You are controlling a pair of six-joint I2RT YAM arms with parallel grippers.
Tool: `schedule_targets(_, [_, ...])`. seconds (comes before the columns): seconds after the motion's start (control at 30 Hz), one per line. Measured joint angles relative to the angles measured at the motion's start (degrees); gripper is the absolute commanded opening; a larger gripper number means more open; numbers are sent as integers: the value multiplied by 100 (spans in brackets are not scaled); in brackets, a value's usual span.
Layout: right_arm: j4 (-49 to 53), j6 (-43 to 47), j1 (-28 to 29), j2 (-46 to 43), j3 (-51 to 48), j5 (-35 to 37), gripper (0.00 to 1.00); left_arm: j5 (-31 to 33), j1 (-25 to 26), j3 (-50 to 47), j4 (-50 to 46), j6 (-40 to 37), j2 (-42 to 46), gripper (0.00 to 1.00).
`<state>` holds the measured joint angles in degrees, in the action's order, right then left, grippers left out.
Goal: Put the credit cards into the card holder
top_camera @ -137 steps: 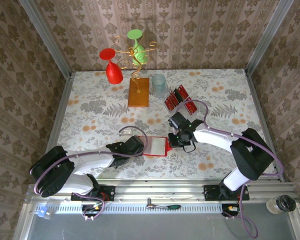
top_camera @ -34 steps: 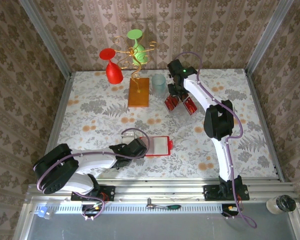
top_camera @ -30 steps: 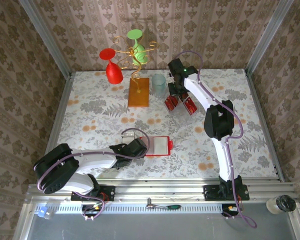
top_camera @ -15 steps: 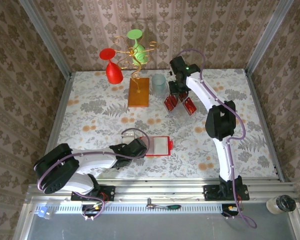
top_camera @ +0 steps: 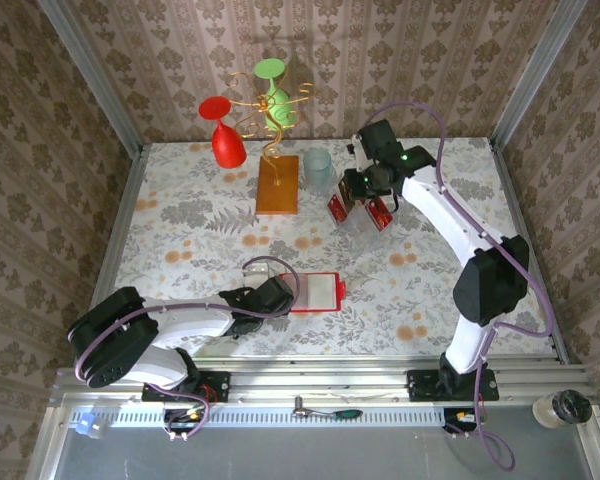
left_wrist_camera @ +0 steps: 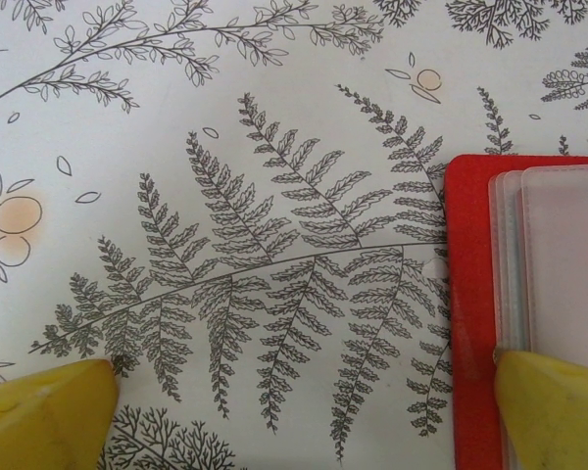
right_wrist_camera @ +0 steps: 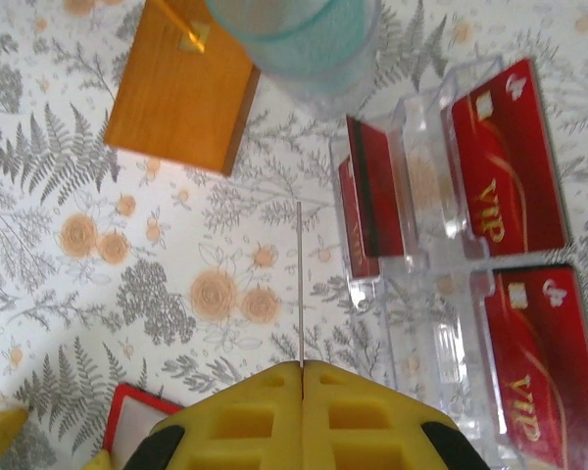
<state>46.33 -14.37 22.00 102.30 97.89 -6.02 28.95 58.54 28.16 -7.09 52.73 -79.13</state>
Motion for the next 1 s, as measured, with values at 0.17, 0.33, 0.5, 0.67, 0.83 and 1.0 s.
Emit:
schedule_targets(0.17, [-37, 9, -20, 92, -92, 83, 0, 4, 0, 0, -17, -2, 0, 100])
schedule_targets(0.33, [-120, 2, -31, 94, -105, -4, 0, 17, 0, 0, -20, 0, 0, 100])
schedule_targets(0.5, [-581, -201, 24, -157, -798, -428, 0, 39, 0, 0, -44, 0, 0, 100])
schedule_targets(0.67, [-1174, -533, 505, -756, -2107, -739, 0, 66, 0, 0, -90, 0, 2, 100])
schedule_targets(0.83, [-1902, -942, 1167, -1158, -3158, -837, 0, 87, 0, 0, -125, 0, 11, 100])
schedule_targets(1.0, [-2647, -1311, 1657, -1224, -3932, -841, 0, 87, 0, 0, -205, 0, 52, 100])
